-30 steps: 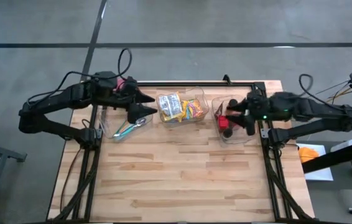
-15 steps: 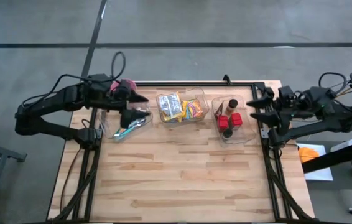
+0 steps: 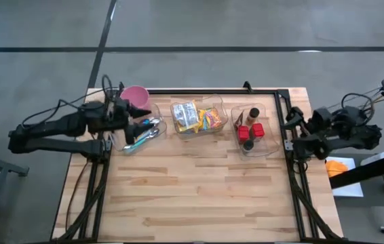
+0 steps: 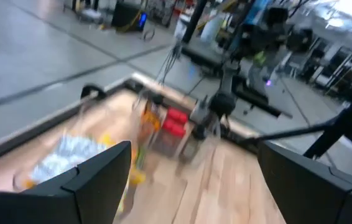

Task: Pick & Place Food Item
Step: Return to Home Position

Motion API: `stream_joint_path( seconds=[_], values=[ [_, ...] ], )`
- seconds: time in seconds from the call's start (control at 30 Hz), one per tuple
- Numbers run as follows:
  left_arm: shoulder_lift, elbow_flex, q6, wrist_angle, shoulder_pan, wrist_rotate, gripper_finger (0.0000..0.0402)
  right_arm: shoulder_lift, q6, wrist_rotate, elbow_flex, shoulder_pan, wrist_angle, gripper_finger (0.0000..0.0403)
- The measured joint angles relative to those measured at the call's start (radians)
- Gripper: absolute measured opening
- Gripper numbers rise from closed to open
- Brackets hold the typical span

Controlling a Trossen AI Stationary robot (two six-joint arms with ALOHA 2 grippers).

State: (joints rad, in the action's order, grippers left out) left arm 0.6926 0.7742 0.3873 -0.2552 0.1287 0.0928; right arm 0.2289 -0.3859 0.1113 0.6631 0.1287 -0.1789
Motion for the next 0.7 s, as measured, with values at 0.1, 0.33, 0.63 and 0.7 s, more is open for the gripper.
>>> stream_joint_path(
  seconds=[0.1, 0.33, 0.63, 0.7],
  values=[
    [-0.015, -0.064, 0.005, 0.005, -0.010, -0.005, 0.0358, -0.084, -0.022, 0.003, -0.089, 0.000, 0.021, 0.0271],
    [-0.022, -0.173, -0.064, 0.050, -0.013, 0.001, 0.0359, -0.228, 0.006, 0.115, -0.272, 0.000, 0.144, 0.0271],
    [-0.093, -0.383, -0.085, 0.179, -0.021, -0.008, 0.0359, -0.216, 0.020, 0.152, -0.470, 0.000, 0.339, 0.0271],
    [-0.122, -0.431, -0.080, 0.231, -0.022, -0.008, 0.0359, -0.228, 0.016, 0.152, -0.518, 0.000, 0.398, 0.0271]
  ],
)
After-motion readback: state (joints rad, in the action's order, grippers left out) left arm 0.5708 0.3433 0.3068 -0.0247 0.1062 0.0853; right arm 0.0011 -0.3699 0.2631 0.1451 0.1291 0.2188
